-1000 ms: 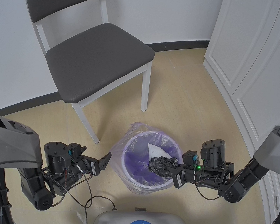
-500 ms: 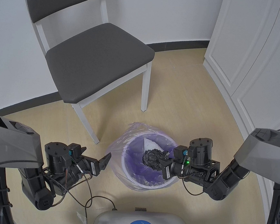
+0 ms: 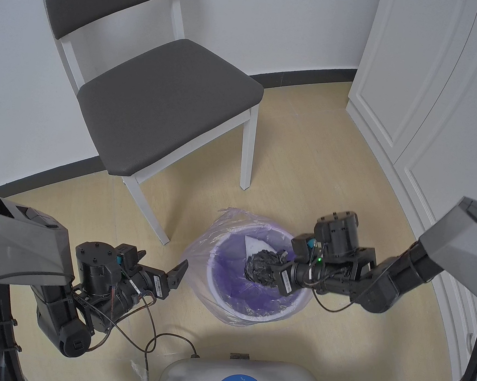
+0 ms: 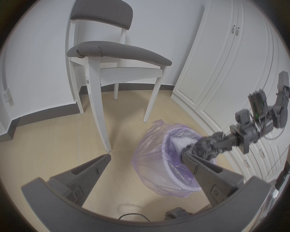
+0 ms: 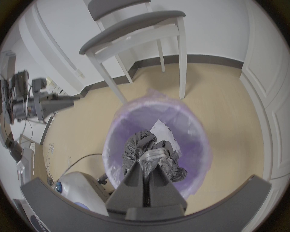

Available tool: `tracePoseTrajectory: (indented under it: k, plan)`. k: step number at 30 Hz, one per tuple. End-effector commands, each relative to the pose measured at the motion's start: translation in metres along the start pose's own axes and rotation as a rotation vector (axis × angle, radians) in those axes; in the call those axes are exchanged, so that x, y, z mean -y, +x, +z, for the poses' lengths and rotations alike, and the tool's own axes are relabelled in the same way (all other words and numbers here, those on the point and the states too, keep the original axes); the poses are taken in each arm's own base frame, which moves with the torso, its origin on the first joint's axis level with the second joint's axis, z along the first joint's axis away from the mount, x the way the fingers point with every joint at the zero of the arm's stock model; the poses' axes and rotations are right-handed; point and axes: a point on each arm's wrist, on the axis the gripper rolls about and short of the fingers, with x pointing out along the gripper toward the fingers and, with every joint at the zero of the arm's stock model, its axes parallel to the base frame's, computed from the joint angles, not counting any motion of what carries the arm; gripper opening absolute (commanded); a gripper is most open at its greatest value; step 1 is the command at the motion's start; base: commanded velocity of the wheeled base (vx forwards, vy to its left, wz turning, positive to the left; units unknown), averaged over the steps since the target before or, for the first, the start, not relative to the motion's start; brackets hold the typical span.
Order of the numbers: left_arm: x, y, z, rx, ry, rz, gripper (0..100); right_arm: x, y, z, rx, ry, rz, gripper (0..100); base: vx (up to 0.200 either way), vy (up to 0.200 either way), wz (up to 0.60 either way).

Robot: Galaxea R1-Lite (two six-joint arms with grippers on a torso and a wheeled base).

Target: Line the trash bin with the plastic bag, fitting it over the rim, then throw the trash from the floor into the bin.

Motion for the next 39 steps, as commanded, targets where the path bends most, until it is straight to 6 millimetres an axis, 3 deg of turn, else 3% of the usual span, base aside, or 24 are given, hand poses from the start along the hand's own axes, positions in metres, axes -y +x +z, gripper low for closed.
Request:
tracePoseTrajectory:
  k: [1, 5, 10, 22, 27, 33, 39]
  plan:
    - [0.001, -0.001, 0.000, 0.008, 0.000, -0.002, 100, -0.002, -0.016, 0.047, 0.056, -0.016, 0.007, 0, 0.000, 0.000, 0.00]
    - [0.001, -0.001, -0.002, 0.002, 0.001, -0.002, 100, -0.003, -0.018, 0.049, -0.130, -0.024, 0.019, 0, 0.000, 0.000, 0.00]
    - [0.003, 0.000, -0.002, 0.003, 0.004, -0.009, 100, -0.004, -0.017, 0.048, -0.180, -0.030, 0.028, 0, 0.000, 0.000, 0.00]
    - [0.003, 0.001, -0.005, -0.006, 0.006, -0.007, 100, -0.014, 0.024, 0.022, -0.285, -0.063, 0.078, 0, 0.000, 0.000, 0.00]
    - [0.002, 0.002, -0.005, -0.008, 0.006, -0.004, 100, -0.013, 0.020, 0.024, -0.287, -0.073, 0.077, 0, 0.000, 0.000, 0.00]
    - [0.001, 0.002, -0.006, -0.009, 0.005, -0.002, 100, -0.006, -0.012, 0.043, -0.229, -0.067, 0.058, 0, 0.000, 0.000, 0.00]
    - [0.002, 0.002, -0.007, -0.014, 0.007, -0.006, 100, -0.004, -0.028, 0.026, -0.284, -0.107, 0.063, 0, 0.000, 0.000, 0.00]
